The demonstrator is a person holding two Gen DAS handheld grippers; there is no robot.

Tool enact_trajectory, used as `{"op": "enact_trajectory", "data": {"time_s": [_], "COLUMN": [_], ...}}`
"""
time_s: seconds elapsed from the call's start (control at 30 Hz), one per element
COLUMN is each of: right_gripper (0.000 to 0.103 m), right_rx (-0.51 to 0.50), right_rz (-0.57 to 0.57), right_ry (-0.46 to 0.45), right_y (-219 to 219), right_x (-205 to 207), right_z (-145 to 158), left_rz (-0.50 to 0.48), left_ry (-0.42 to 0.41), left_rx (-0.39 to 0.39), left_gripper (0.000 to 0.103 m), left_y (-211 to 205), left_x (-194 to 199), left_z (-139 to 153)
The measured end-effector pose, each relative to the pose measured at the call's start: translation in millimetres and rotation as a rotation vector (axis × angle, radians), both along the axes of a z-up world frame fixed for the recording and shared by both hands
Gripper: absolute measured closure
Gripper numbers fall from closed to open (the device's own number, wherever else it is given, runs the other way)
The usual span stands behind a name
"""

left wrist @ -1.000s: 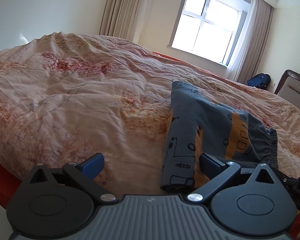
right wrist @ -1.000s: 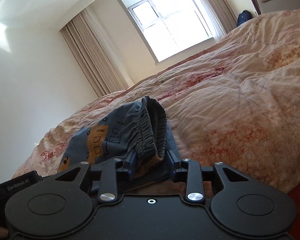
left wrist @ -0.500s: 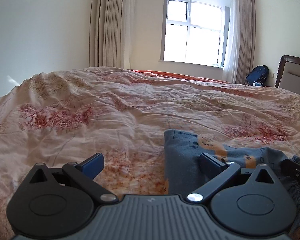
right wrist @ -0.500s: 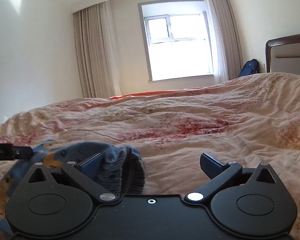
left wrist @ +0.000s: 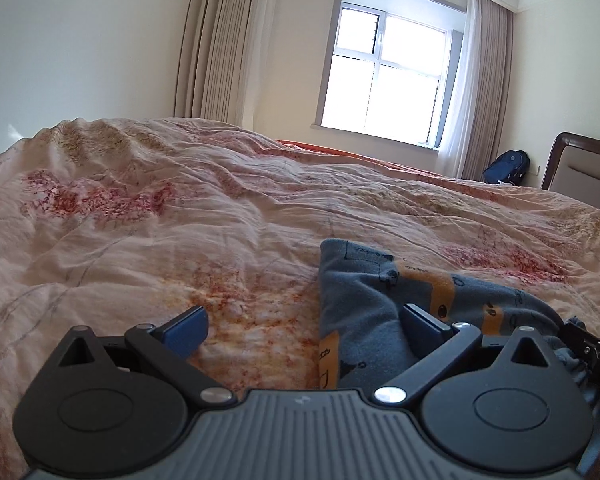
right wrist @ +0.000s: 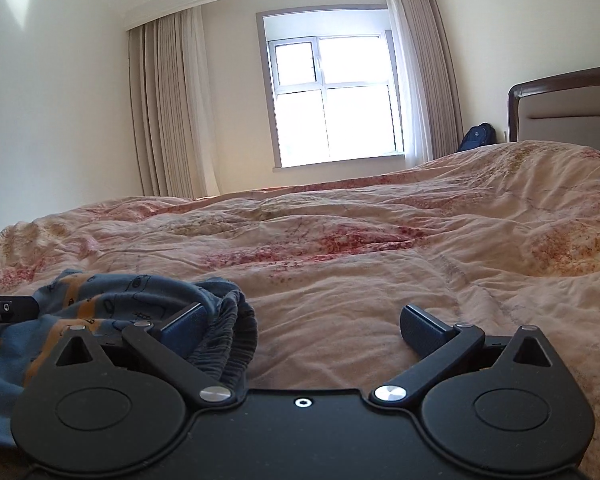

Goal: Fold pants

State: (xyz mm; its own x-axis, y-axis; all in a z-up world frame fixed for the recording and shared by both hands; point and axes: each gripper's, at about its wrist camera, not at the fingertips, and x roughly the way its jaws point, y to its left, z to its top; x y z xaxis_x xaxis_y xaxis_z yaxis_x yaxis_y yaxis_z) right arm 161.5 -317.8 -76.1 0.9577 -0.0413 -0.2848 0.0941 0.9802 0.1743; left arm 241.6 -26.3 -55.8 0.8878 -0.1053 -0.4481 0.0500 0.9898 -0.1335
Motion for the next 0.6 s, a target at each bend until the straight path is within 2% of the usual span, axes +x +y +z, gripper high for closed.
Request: {"op": "enact_trajectory", "data": {"time_s": [0.07,0.13,0.23,0.3,0.43,0.6], "right_gripper": [0.0,0.0,0.0,0.0,0.0,0.0], "right_rx": [0.009,-0.03,-0.095,-0.119,-0.13,-0.082], "right_rz": [0.027,0.068,0.077,0.082,0.057,0.037], "right_ry": [-0.018,-0.006,0.045,0.051,0.11,0.138], "right_y": [6,18,31,33,30,23], "right_x": [-17,-34,-53,-68,-84,-106], "right_z": [3,1,-12,-17,-12,-10], "left_rz": [0.001,-0.01,-0.012,-0.005,0.013,0.018], "left_ry": [-0.006,-0.006,0.026,0.06,0.1,0.103], "left_rx": [-0.017,-0.017,0.0,-0.02,-0.054,-0.002], "left_gripper": [0.0,0.0,0.001,0.001,0.001,0.0], "left_y": [4,6,7,11,16,8], "left_x": [-16,-34,-58,-71,-88,-105], "left_z": [6,7,1,-5,-5,6]}}
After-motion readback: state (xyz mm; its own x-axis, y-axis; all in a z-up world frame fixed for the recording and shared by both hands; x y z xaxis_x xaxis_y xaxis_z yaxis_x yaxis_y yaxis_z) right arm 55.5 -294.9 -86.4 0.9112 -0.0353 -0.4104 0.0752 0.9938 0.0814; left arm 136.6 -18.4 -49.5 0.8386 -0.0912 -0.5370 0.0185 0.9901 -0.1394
